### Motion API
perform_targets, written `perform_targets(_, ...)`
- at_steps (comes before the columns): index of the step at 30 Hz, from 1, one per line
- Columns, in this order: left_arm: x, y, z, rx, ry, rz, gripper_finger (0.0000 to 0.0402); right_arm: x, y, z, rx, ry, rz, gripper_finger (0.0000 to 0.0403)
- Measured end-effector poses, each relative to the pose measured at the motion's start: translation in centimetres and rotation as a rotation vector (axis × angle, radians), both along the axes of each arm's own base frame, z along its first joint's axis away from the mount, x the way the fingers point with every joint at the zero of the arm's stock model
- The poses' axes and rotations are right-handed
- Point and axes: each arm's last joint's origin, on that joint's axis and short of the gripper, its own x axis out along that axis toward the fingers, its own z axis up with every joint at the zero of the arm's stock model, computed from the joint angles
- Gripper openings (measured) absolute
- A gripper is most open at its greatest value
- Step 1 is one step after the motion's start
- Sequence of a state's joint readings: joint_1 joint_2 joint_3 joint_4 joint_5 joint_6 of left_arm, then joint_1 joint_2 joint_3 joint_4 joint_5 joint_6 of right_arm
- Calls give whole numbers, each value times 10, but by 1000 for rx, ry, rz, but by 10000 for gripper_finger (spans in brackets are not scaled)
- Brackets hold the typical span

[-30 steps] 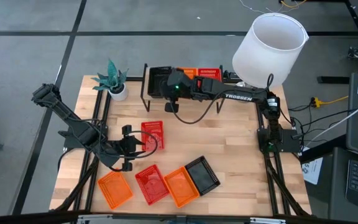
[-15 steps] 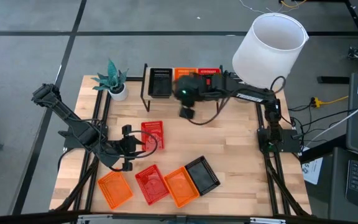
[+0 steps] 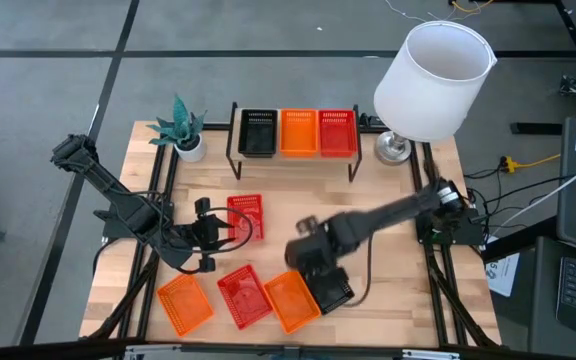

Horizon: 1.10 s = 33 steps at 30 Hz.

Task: Stack baskets on shelf by color
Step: Stack the right orange bin on top of the orange bin on the shelf

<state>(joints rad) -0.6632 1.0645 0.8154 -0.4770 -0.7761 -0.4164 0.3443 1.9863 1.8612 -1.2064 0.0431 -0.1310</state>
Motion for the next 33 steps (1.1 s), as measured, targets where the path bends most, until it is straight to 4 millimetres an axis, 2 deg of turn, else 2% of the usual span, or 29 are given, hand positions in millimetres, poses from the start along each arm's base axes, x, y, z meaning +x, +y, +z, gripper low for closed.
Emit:
perform_targets(3,0,0,0,0,0,1,132,4,18,-25,57,-71,90,111)
perform_targets(6,0,0,0,-1,0,1,132,6,21,-36,67,-105,108,111)
perform_targets(11,0,0,0,-1,-1,1,132,18,14,-47,94,-211,114,111)
perform_targets(14,0,0,0,-1,-1,1,132,24,8,-59,188,-258,123,111)
perform_targets(17,0,0,0,-1,-1,1,132,24,2,-74,246,-257,130,111)
perform_targets(24,0,0,0,-1,0,1,132,24,-10,-92,228,-284,94,111)
perform_targets(33,0,0,0,-1,0,1,132,19,-12,-112,252,-311,58,111)
